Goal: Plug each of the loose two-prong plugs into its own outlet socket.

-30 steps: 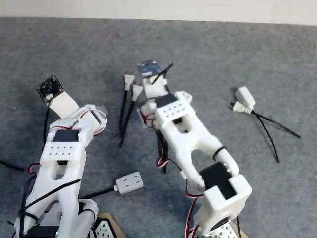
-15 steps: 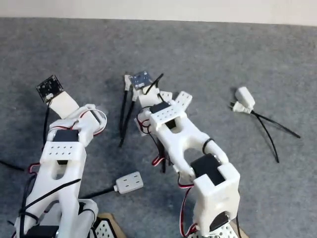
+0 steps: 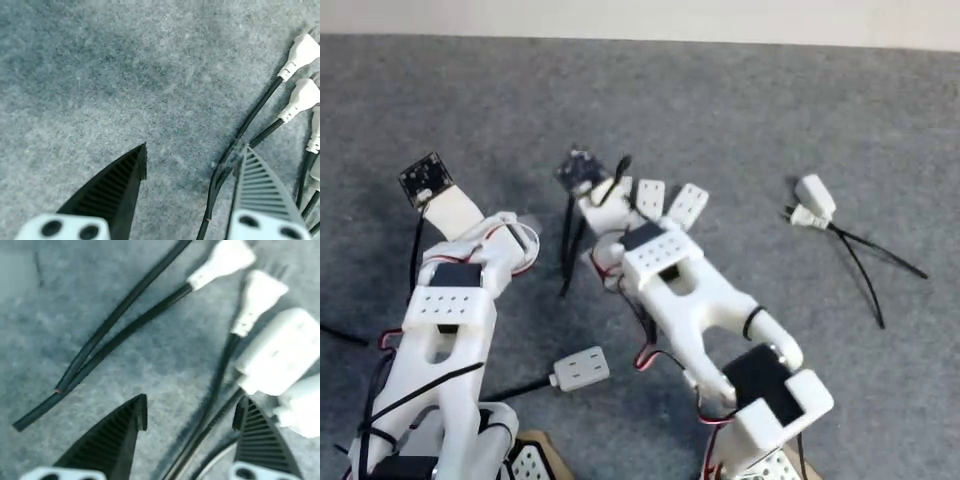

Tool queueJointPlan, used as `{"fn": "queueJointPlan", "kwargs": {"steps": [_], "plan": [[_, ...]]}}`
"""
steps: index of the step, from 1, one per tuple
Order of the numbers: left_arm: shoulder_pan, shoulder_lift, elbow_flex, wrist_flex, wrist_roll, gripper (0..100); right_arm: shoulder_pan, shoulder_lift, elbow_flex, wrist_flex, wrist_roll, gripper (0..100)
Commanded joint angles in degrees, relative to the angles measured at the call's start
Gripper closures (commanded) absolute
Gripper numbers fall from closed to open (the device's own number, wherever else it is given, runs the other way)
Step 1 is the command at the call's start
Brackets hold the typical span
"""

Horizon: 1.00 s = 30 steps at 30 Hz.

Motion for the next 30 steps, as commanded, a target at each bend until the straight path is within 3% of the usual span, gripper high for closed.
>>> {"fn": "queueJointPlan", "kwargs": {"steps": [1,12,14,17,25,30], "plan": [[0.7,-0.1,-0.2,-0.7,0.2,71,-0.6,0.4,1.7,-4.3,0.9,72.8],[0.8,-0.1,-0.1,-0.7,0.2,71,-0.5,7.0,-0.5,-4.2,0.9,73.5],[0.8,-0.1,-0.1,-0.7,0.2,71,-0.5,7.0,-0.3,-3.8,0.9,79.6],[0.8,-0.1,-0.1,-0.7,0.2,71,-0.3,6.8,-1.5,-0.7,0.9,99.6],[0.9,-0.1,0.0,-0.9,0.2,71,7.7,6.9,-19.4,23.1,1.4,99.3],[1.5,-0.1,0.0,-0.9,0.2,71,14.2,6.9,-39.2,41.8,9.2,99.3]]}}
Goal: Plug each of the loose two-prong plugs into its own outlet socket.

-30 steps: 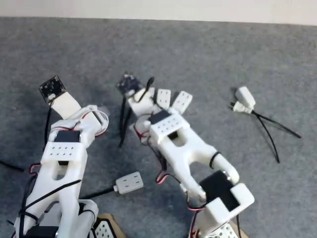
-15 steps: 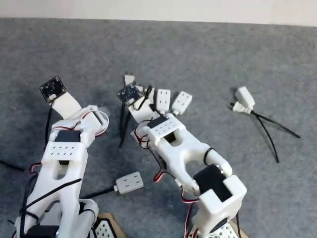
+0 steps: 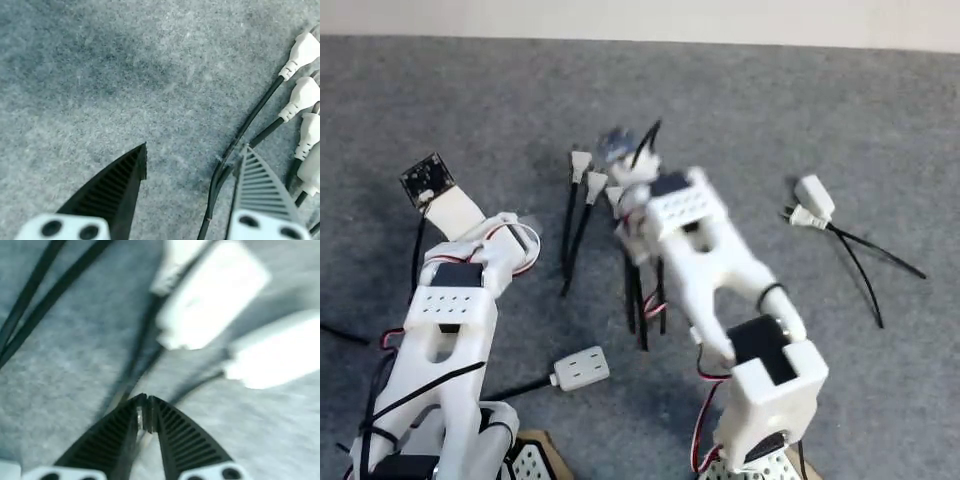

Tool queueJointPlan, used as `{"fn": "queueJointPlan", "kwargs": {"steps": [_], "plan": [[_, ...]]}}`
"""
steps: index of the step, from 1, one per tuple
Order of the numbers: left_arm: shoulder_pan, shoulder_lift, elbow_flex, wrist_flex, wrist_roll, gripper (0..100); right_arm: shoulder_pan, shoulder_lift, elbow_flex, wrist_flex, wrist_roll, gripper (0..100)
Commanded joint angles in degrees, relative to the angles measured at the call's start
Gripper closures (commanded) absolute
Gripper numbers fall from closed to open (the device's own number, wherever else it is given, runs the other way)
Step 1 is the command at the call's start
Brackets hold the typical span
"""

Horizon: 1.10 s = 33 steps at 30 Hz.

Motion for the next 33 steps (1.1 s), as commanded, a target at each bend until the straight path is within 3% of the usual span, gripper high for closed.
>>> {"fn": "queueJointPlan", "kwargs": {"steps": [1,5,9,17,20,27,30,33], "plan": [[1.1,-0.1,-0.2,-0.8,0.2,71,5.1,-0.9,-16.8,13.8,5.9,99.3],[1.0,-0.1,-0.2,-0.9,0.2,71,8.5,-0.7,-27.3,23.1,8.4,99.3],[1.0,-0.1,-0.2,-0.9,0.2,71,5.3,-0.6,-23.7,20.6,2.1,99.3],[0.7,-0.1,-0.1,-0.6,0.2,71,-7.7,-0.6,-8.2,2.2,0.3,99.2],[-1.1,-0.1,-0.4,-0.7,0.5,71,-8.8,-0.6,-3.1,-5.6,-3.1,96.8],[-4.4,-0.7,-0.5,-0.8,4.0,71,-10.0,-0.6,7.0,-24.5,-17.2,76.2],[-4.4,-0.7,-0.5,-0.7,4.0,71,-11.8,-0.6,13.0,-32.2,-20.3,75.6],[-4.4,-0.7,-0.5,-0.7,4.0,71,-13.2,-0.6,19.2,-39.9,-18.1,75.6]]}}
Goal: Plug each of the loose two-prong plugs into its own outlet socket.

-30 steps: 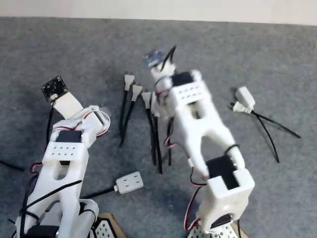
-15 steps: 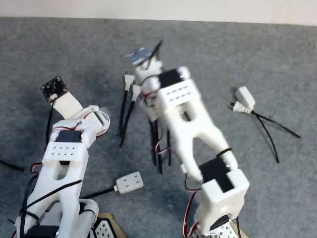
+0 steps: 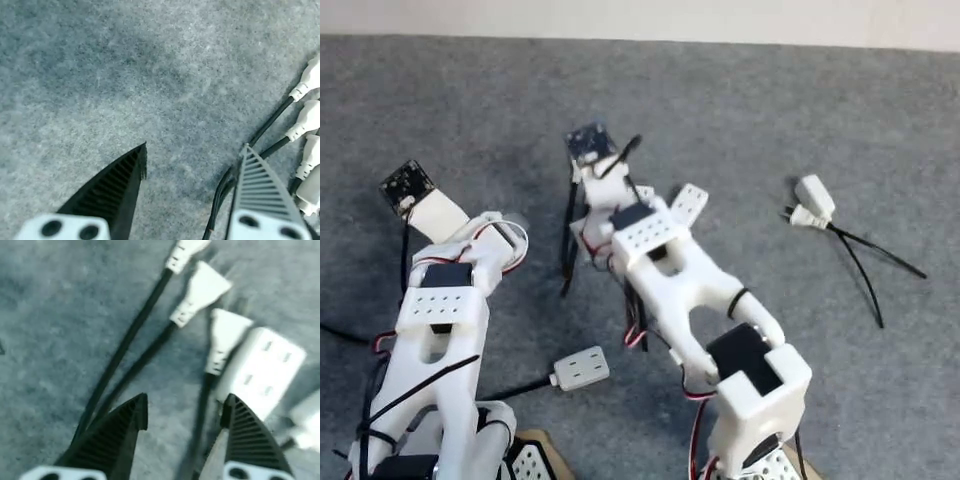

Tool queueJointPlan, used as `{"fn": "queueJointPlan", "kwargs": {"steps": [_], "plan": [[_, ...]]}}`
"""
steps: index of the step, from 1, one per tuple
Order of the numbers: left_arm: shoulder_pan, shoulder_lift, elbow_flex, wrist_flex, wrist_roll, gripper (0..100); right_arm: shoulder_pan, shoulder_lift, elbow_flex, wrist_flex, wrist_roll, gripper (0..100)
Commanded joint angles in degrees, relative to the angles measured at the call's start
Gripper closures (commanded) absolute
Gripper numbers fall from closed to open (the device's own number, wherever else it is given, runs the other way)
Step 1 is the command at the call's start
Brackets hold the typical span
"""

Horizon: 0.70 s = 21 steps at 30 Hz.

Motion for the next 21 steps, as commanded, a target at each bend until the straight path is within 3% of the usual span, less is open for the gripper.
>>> {"fn": "queueJointPlan", "kwargs": {"steps": [1,12,21], "plan": [[-0.7,-0.7,-0.5,-0.7,0.6,71,-1.9,-0.6,5.1,-8.9,2.5,75.6],[-0.6,-0.5,-0.5,-0.6,0.6,71,-1.7,-0.5,7.7,-9.6,5.4,75.6],[-0.5,-0.6,-0.5,-0.5,0.6,71,2.3,-0.4,7.5,-2.4,5.1,75.6]]}}
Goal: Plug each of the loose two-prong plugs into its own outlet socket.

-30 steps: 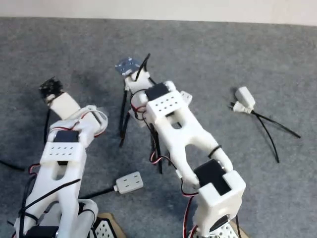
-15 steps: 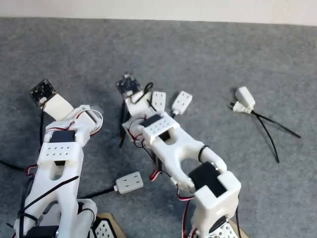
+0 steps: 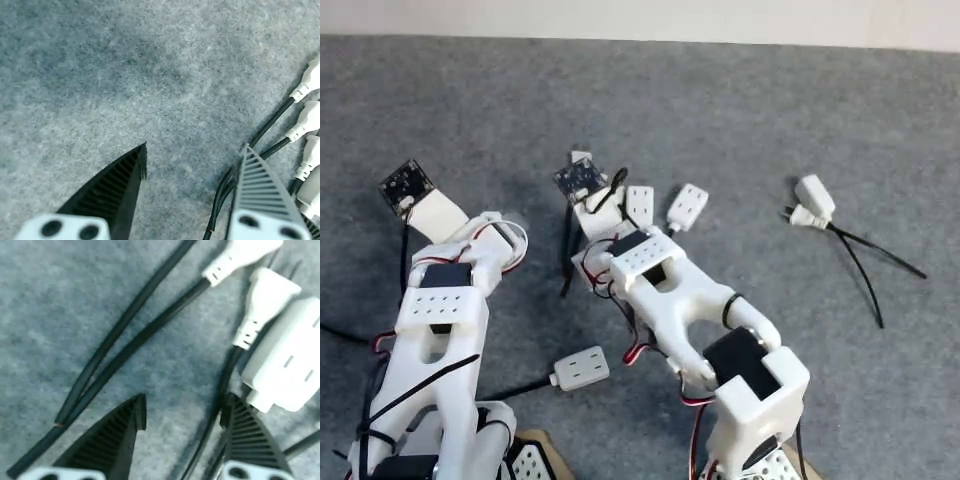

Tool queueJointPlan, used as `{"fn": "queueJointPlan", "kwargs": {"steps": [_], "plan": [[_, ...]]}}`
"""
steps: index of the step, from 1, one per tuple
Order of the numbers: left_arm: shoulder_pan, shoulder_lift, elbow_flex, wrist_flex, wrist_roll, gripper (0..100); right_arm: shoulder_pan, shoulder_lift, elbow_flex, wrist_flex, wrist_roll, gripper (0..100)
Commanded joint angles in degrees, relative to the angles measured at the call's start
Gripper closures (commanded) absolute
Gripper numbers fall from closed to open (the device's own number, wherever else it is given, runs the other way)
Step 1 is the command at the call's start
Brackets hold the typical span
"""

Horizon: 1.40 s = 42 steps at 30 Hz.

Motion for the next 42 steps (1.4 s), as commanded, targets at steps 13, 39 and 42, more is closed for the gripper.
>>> {"fn": "queueJointPlan", "kwargs": {"steps": [13,39,42], "plan": [[-0.4,-0.7,-0.5,-0.5,0.6,71,2.4,-0.4,0.0,4.6,0.3,98.5],[-0.1,-0.2,-0.5,-0.9,0.6,71,27.6,-2.0,-49.7,68.5,37.8,99.5],[-0.1,-0.2,-0.5,-0.9,0.6,71,32.3,-2.2,-48.0,68.6,40.9,99.5]]}}
